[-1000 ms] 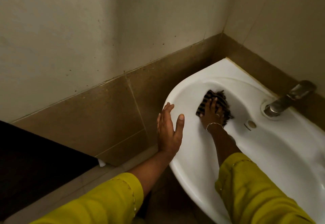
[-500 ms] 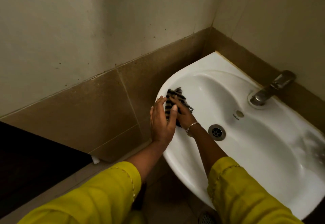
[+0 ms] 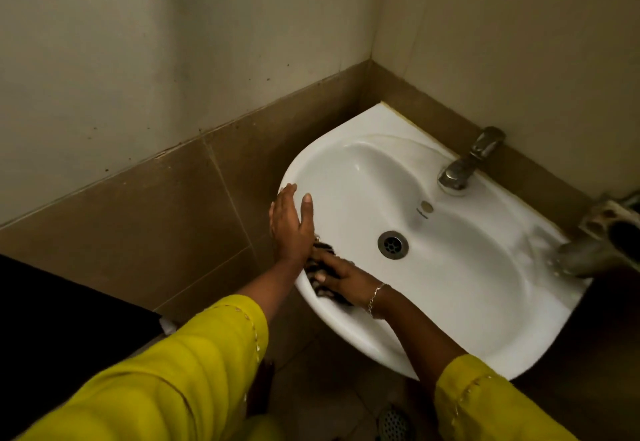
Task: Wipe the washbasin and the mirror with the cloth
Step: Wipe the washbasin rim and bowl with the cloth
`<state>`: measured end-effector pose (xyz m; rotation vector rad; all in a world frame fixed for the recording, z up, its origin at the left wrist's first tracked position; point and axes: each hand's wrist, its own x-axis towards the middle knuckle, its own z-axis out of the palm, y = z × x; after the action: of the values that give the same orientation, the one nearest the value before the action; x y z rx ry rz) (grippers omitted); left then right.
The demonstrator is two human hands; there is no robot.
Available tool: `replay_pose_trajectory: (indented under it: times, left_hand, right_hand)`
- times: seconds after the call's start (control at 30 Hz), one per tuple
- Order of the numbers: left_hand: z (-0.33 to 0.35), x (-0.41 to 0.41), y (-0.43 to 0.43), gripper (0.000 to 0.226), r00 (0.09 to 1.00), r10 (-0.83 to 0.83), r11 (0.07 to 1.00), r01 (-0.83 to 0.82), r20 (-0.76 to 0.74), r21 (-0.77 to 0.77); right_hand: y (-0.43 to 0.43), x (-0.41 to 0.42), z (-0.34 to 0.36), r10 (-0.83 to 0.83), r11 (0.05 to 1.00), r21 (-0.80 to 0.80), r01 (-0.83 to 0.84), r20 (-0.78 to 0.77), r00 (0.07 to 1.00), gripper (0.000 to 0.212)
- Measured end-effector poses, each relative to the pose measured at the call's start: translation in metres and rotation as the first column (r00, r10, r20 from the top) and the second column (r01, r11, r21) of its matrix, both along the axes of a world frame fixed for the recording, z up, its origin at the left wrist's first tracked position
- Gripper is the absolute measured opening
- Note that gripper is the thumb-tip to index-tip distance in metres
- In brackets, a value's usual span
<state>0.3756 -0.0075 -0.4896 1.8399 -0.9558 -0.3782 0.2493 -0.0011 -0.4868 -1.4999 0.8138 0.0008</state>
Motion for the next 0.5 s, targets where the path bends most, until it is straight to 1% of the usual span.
replay_pose_trajectory:
  times: [0.07,0.1,0.2,0.27,0.37,0.5]
  left_hand:
    - [-0.002,-0.001,-0.001,0.064,0.999,-0.011,1.0,0.01,0.046,0.019]
    - [-0.003,-0.001,-0.001,0.065,0.997,-0.021,0.999,0.018,0.076,0.034]
    - [-0.005,0.002,-0.003,0.051,0.987,-0.082,0.989,0.064,0.137,0.131]
    - [-0.007,0.005,-0.004,0.047,0.974,-0.125,0.975,0.085,0.19,0.205]
    - [-0.007,0.006,-0.005,0.052,0.93,-0.214,0.935,0.108,0.298,0.337]
    - [-0.007,0.009,-0.005,0.057,0.833,-0.394,0.832,0.143,0.389,0.536]
  right_hand:
    - [0.007,-0.016,0.002,0.032,0.998,-0.053,-0.035,-0.06,0.998,0.048]
    - [0.01,-0.024,0.005,0.048,0.995,-0.084,-0.058,-0.114,0.992,0.048]
    - [0.018,-0.047,0.011,0.073,0.992,-0.081,-0.093,-0.219,0.973,0.049]
    - [0.022,-0.064,0.015,0.109,0.986,-0.09,-0.138,-0.266,0.958,0.048]
    - [0.023,-0.096,0.019,0.238,0.928,-0.169,-0.333,-0.421,0.875,0.048]
    - [0.019,-0.135,0.038,0.319,0.858,-0.135,-0.495,-0.615,0.721,0.047]
